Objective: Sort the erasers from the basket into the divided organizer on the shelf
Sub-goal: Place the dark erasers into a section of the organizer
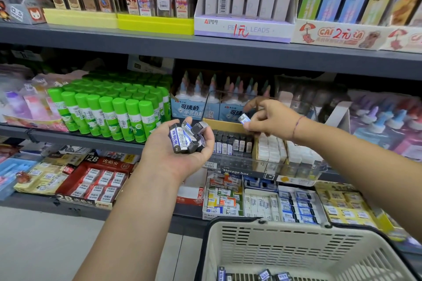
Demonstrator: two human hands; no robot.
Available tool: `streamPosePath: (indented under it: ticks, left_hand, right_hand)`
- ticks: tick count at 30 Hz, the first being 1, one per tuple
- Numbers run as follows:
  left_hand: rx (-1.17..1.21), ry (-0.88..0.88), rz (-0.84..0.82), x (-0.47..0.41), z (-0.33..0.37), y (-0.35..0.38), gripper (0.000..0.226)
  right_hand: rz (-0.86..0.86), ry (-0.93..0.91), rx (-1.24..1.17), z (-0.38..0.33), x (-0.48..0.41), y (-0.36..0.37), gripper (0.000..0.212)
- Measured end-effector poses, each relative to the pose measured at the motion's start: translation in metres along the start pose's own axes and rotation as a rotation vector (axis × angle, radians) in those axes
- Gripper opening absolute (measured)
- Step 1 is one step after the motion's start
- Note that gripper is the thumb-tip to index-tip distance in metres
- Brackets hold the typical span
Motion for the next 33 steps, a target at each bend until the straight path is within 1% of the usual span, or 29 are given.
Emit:
streamPosePath:
  ticks: [2, 7, 10, 12, 14, 15, 18, 20, 25, 28, 33]
  left_hand:
    - [-0.002, 0.002, 0.003, 0.001, 0.0, 0.001, 0.019]
    - [-0.001, 0.007, 0.005, 0.001, -0.001, 0.002, 0.019]
    - [-0.003, 0.005, 0.003, 0.001, -0.001, 0.003, 0.02]
    - [-0.006, 0.003, 0.0, 0.001, -0.001, 0.003, 0.022]
    - [-0.006, 0.007, -0.001, 0.001, -0.001, 0.003, 0.023]
    - [-0.006, 0.007, -0.001, 0.001, -0.002, 0.003, 0.023]
    - [-0.009, 0.009, 0.001, 0.001, -0.003, 0.004, 0.022]
    - [-0.011, 0.006, 0.001, 0.001, -0.003, 0.004, 0.021]
    - [-0.009, -0.005, -0.008, 0.001, -0.005, 0.004, 0.021]
    - [-0.009, 0.003, -0.001, 0.0, -0.004, 0.003, 0.022]
    - [-0.02, 0.008, 0.004, -0.003, -0.003, 0.0, 0.023]
  right_hand:
    - [0.001, 0.047, 0.014, 0.003, 0.0, 0.0, 0.025]
    - [0.009, 0.088, -0.147, 0.005, 0.001, 0.0, 0.01]
    - [-0.011, 0.115, -0.197, 0.007, 0.001, 0.0, 0.018]
    - [-0.029, 0.127, -0.178, 0.008, 0.002, 0.001, 0.021]
    - [-0.034, 0.126, -0.072, 0.008, 0.002, 0.002, 0.02]
    - [-0.034, 0.114, 0.034, 0.007, 0.002, 0.003, 0.019]
    - [-0.035, 0.022, 0.482, 0.003, -0.001, 0.011, 0.02]
    - [-0.033, -0.028, 0.633, 0.004, -0.002, 0.019, 0.022]
    - [0.029, -0.068, 0.738, 0.015, -0.009, 0.033, 0.022]
    - [0.047, -0.105, 0.81, 0.019, -0.01, 0.04, 0.018]
    - [0.072, -0.114, 0.852, 0.021, -0.007, 0.043, 0.016]
Point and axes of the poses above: each hand's wrist, its own x-axis away from the middle knuckle, its own y-axis out of the palm, z = x × y, the point moved 2 cm from there along -x, towards the middle knuckle, and after that the axes turned 15 degrees about -x, right-handed, at the moved point
